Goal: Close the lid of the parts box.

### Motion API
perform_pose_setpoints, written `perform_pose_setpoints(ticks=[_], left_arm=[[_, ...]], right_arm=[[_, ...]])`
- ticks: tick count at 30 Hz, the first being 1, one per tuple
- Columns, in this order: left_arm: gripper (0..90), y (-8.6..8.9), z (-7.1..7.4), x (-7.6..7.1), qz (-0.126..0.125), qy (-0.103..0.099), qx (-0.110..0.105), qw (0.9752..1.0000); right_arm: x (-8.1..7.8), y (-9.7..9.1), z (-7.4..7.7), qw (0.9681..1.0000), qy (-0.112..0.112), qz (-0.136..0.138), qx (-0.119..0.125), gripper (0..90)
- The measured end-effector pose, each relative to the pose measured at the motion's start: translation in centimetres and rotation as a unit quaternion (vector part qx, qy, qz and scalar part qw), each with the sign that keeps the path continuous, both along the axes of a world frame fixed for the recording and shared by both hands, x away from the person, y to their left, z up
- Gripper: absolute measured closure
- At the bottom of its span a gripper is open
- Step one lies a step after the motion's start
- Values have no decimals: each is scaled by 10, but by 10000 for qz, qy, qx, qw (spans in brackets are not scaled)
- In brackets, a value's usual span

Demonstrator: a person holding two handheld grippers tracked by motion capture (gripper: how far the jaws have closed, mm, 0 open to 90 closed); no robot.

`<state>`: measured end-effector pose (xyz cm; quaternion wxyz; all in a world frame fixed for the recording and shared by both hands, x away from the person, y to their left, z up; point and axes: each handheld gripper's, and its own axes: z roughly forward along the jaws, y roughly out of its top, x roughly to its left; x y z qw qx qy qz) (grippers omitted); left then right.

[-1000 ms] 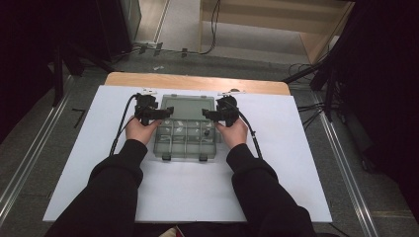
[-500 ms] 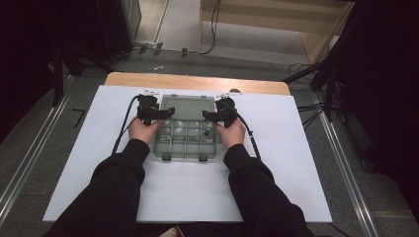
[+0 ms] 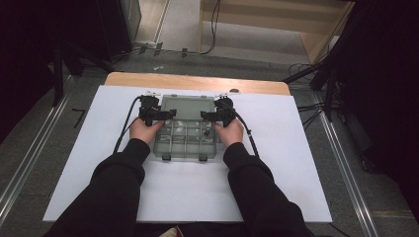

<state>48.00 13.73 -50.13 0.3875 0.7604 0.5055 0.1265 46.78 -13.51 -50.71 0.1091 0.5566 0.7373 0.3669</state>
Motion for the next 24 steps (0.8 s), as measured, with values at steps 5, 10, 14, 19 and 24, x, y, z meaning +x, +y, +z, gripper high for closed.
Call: perform_pose_setpoints(ticks=[5, 10, 14, 19, 24], left_arm=[[193, 0, -2, 3, -24, 148, -96, 9998], [178, 0, -3, 4, -113, 139, -98, 9998], [167, -1, -4, 4, -161, 109, -91, 9998], [158, -1, -5, 4, -151, 73, -121, 9998], [157, -1, -5, 3, -153, 54, -125, 9998]], right_arm=[[3, 0, -1, 9999, 110, 70, 74, 174], [4, 0, -2, 9995, 195, 164, 211, 172], [3, 0, -2, 9992, 221, 247, 203, 168], [2, 0, 0, 9990, 325, 260, 167, 168], [0, 1, 1, 9988, 407, 180, 197, 175]])
